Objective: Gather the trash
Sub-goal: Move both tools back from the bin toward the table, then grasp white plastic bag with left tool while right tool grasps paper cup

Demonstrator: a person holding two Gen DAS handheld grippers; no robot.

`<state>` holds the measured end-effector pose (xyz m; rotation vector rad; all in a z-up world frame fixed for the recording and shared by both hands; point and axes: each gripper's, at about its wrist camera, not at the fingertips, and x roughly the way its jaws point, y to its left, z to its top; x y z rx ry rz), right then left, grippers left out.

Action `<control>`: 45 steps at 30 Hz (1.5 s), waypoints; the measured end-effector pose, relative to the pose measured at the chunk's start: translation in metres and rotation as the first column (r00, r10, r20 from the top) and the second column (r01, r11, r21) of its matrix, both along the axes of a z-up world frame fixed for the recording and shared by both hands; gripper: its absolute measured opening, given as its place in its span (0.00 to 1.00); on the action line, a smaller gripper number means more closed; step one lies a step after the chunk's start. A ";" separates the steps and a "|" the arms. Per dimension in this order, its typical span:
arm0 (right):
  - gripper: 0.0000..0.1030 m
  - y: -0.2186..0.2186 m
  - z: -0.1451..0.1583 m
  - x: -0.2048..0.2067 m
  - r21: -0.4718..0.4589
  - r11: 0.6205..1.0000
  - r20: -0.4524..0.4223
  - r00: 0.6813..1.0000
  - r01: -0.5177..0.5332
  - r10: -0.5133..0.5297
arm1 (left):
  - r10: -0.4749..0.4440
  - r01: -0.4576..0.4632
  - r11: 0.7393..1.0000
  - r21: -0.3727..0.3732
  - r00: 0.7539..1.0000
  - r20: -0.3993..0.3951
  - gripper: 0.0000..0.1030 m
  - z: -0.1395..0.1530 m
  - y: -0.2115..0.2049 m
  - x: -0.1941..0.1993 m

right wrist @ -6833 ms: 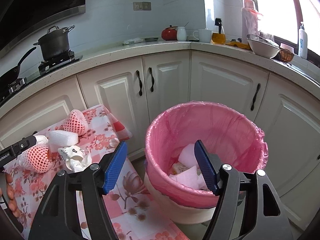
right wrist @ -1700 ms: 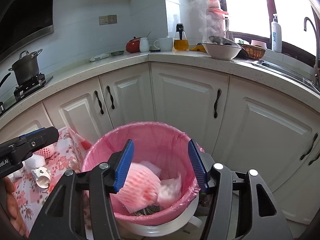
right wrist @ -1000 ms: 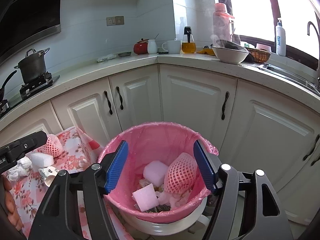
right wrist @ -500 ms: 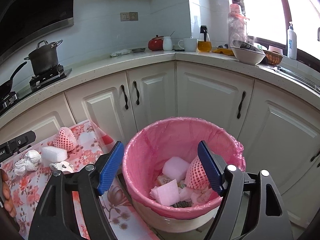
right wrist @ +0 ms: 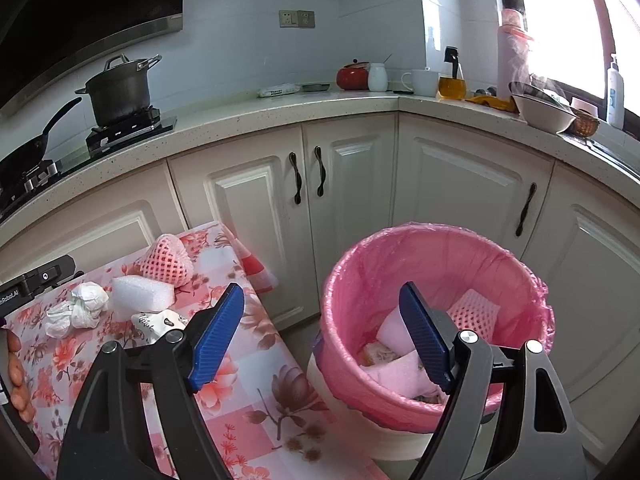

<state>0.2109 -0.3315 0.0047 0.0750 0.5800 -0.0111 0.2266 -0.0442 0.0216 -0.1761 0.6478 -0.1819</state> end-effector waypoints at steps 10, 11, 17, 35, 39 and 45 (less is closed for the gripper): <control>0.80 0.049 -0.018 0.013 0.003 0.995 -0.038 0.994 -0.104 0.104 | 0.035 -0.035 0.999 0.020 0.999 -0.028 0.56 -0.016 0.029 0.003; 0.80 0.054 -0.021 0.014 0.005 0.993 -0.041 0.992 -0.115 0.115 | 0.041 -0.040 0.999 0.025 0.999 -0.030 0.57 -0.018 0.032 0.003; 0.82 0.090 -0.035 0.024 -0.001 0.981 -0.067 0.979 -0.193 0.193 | 0.070 -0.068 0.997 0.034 0.996 -0.054 0.60 -0.030 0.054 0.007; 0.82 0.151 -0.077 0.061 -0.037 0.949 -0.180 0.937 -0.312 0.301 | 0.122 -0.116 0.992 0.054 0.984 -0.130 0.63 -0.066 0.098 0.023; 0.82 0.156 -0.085 0.068 -0.041 0.947 -0.197 0.932 -0.318 0.304 | 0.126 -0.119 0.991 0.059 0.981 -0.149 0.65 -0.075 0.103 0.028; 0.82 0.162 -0.097 0.077 -0.048 0.944 -0.224 0.925 -0.325 0.307 | 0.140 -0.129 0.989 0.071 0.974 -0.179 0.65 -0.086 0.109 0.036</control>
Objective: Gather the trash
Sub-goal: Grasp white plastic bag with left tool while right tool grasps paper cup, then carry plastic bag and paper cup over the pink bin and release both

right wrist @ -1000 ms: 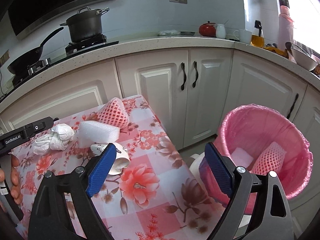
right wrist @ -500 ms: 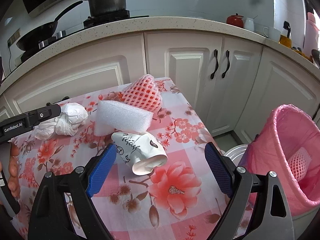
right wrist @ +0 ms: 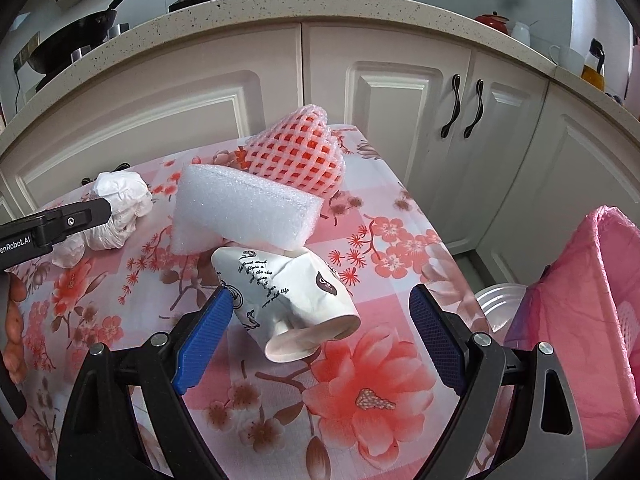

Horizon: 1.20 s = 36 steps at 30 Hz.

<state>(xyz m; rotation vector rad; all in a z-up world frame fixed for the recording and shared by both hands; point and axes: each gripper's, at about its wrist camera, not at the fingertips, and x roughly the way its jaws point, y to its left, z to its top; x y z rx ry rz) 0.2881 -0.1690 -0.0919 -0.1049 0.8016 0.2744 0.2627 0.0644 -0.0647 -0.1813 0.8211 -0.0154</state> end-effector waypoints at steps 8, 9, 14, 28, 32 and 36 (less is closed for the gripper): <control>0.68 0.005 -0.010 0.004 -0.014 1.000 -0.025 1.000 -0.018 0.017 | -0.005 0.008 0.999 0.042 0.999 -0.052 0.55 -0.014 0.001 0.008; 0.67 0.005 -0.011 0.004 -0.014 1.000 -0.029 0.999 -0.019 0.019 | -0.006 0.009 0.999 0.049 0.998 -0.056 0.51 -0.015 0.000 0.009; 0.52 0.006 -0.016 0.002 -0.019 0.999 -0.044 0.999 -0.031 0.030 | -0.002 0.008 0.998 0.067 0.996 -0.090 0.30 -0.024 0.000 0.011; 0.48 -0.001 -0.012 -0.016 0.000 1.000 -0.030 0.999 -0.024 0.024 | -0.012 0.015 0.999 0.041 0.996 -0.089 0.13 -0.019 -0.002 -0.008; 0.48 -0.007 -0.009 -0.026 0.010 1.000 -0.025 1.000 -0.018 0.018 | -0.004 0.007 0.999 0.036 0.996 -0.087 0.13 -0.016 -0.003 -0.018; 0.48 -0.014 -0.003 -0.037 0.022 1.000 -0.011 1.000 -0.004 0.004 | 0.000 0.003 0.999 0.032 0.997 -0.073 0.13 -0.008 -0.006 -0.030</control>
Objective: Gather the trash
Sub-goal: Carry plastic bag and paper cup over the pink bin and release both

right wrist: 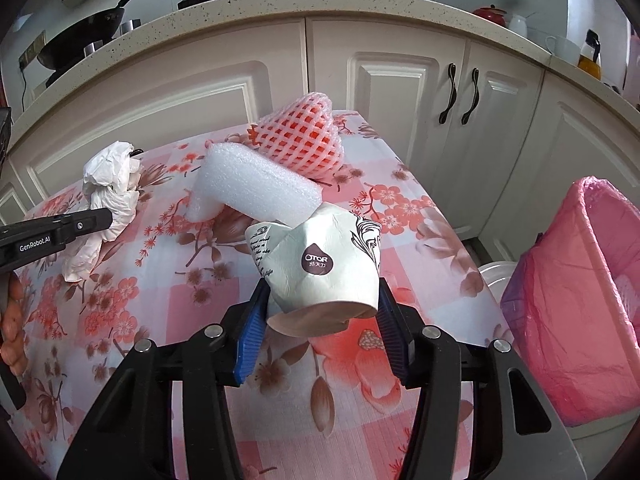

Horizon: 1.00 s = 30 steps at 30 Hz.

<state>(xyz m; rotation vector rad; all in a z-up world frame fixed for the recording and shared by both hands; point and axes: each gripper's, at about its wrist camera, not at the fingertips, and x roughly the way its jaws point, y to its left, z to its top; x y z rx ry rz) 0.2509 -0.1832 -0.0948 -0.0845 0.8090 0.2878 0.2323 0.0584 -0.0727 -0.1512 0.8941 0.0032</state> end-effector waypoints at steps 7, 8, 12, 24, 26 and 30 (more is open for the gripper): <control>0.48 -0.016 0.019 -0.017 0.026 0.999 0.037 0.999 0.030 -0.031 | -0.011 0.011 1.000 0.001 0.999 0.042 0.13 0.023 -0.012 -0.013; 0.48 -0.019 0.022 -0.019 0.027 0.999 0.043 0.998 0.035 -0.036 | -0.015 0.015 1.000 0.001 0.999 0.048 0.13 0.027 -0.015 -0.015; 0.48 -0.030 0.036 -0.025 0.036 0.997 0.073 0.995 0.062 -0.065 | -0.034 0.034 0.999 0.006 0.997 0.068 0.13 0.039 -0.027 -0.018; 0.48 -0.089 0.072 -0.038 0.065 0.983 0.147 0.973 0.171 -0.179 | -0.100 0.100 0.995 0.006 0.986 0.135 0.13 0.072 -0.076 -0.022; 0.48 -0.100 0.075 -0.040 0.068 0.979 0.158 0.967 0.193 -0.202 | -0.115 0.117 0.993 0.000 0.983 0.146 0.13 0.076 -0.086 -0.020; 0.48 -0.122 0.082 -0.042 0.071 0.970 0.173 0.955 0.234 -0.243 | -0.152 0.156 0.988 -0.012 0.974 0.167 0.13 0.084 -0.110 -0.018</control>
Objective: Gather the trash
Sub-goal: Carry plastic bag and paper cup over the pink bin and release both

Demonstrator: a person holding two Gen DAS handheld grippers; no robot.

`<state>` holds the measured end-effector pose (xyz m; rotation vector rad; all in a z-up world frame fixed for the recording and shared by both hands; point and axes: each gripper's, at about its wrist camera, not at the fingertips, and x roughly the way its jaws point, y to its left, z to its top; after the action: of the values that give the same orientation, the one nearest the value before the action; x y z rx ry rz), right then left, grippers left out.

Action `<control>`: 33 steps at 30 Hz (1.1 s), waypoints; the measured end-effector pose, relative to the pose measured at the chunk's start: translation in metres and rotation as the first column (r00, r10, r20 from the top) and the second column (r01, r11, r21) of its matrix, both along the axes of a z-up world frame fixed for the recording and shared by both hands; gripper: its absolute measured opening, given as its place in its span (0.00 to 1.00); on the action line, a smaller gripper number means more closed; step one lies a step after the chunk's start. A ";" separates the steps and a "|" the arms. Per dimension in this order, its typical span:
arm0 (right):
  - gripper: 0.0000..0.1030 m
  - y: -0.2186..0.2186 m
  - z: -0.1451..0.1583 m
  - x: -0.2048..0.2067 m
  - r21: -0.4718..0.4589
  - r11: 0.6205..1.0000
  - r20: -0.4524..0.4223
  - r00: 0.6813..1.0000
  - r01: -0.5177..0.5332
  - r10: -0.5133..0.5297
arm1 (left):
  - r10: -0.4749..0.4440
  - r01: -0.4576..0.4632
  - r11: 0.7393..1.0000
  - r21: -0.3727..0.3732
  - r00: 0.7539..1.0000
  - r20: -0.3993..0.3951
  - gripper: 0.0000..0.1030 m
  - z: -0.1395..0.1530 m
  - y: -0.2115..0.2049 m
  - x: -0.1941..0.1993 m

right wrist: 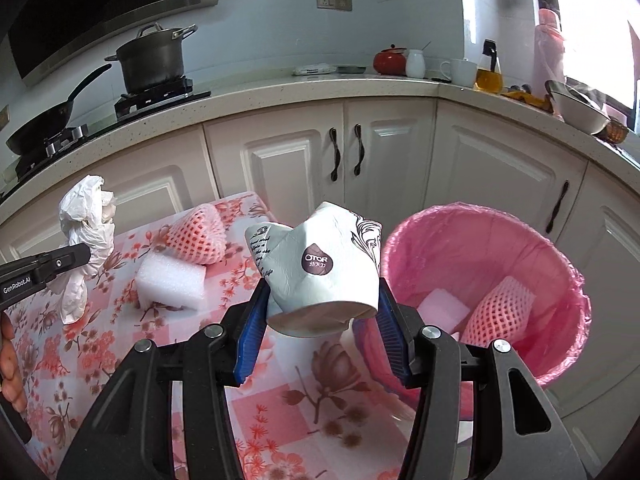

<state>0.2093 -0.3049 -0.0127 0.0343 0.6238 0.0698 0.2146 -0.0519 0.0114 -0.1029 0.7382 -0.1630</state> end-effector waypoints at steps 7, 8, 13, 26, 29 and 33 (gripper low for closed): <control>0.48 -0.044 0.011 -0.006 -0.005 0.996 0.031 0.995 0.094 -0.094 | -0.102 0.103 0.994 -0.023 0.994 0.027 0.13 0.012 -0.056 0.009; 0.48 -0.050 0.013 -0.006 -0.006 0.994 0.037 0.993 0.109 -0.108 | -0.119 0.120 0.992 -0.028 0.992 0.031 0.13 0.015 -0.066 0.010; 0.49 -0.084 0.019 -0.009 -0.002 0.983 0.057 0.982 0.183 -0.183 | -0.203 0.205 0.978 -0.031 0.977 0.061 0.13 0.027 -0.112 0.014; 0.49 -0.148 0.023 -0.011 0.007 0.957 0.079 0.954 0.290 -0.290 | -0.377 0.380 0.924 -0.040 0.924 0.068 0.14 0.033 -0.216 0.023; 0.49 -0.159 0.025 -0.010 0.011 0.952 0.084 0.948 0.306 -0.306 | -0.400 0.403 0.914 -0.039 0.914 0.068 0.14 0.033 -0.231 0.025; 0.49 -0.170 0.026 -0.009 0.012 0.948 0.090 0.944 0.319 -0.318 | -0.423 0.426 0.904 -0.034 0.904 0.064 0.14 0.032 -0.246 0.030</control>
<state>0.2004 -0.4746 0.0134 0.1288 0.5203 -0.2424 0.2443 -0.2981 0.0433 0.0201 0.6940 -0.5993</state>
